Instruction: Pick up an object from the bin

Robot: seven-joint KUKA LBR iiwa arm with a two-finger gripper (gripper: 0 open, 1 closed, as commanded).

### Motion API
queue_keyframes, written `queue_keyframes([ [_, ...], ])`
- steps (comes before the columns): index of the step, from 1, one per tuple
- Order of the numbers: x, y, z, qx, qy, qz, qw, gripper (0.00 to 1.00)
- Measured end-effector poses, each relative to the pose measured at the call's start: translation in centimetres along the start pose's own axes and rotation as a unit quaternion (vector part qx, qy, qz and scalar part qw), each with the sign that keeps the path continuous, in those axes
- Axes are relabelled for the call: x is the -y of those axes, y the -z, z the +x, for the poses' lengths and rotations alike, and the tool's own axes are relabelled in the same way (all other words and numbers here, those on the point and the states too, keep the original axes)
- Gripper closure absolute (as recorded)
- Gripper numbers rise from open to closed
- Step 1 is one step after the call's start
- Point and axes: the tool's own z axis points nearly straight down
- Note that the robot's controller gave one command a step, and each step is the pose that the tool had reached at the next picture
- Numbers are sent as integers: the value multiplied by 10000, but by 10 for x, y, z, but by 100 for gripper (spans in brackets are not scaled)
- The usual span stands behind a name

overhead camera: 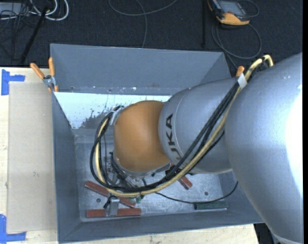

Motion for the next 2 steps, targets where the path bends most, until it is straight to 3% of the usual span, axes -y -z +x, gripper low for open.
queue_keyframes([
  [1,43,-70,-22,-19,23,17,10000,0],
  [2,71,-66,-72,28,1636,6,9865,0],
])
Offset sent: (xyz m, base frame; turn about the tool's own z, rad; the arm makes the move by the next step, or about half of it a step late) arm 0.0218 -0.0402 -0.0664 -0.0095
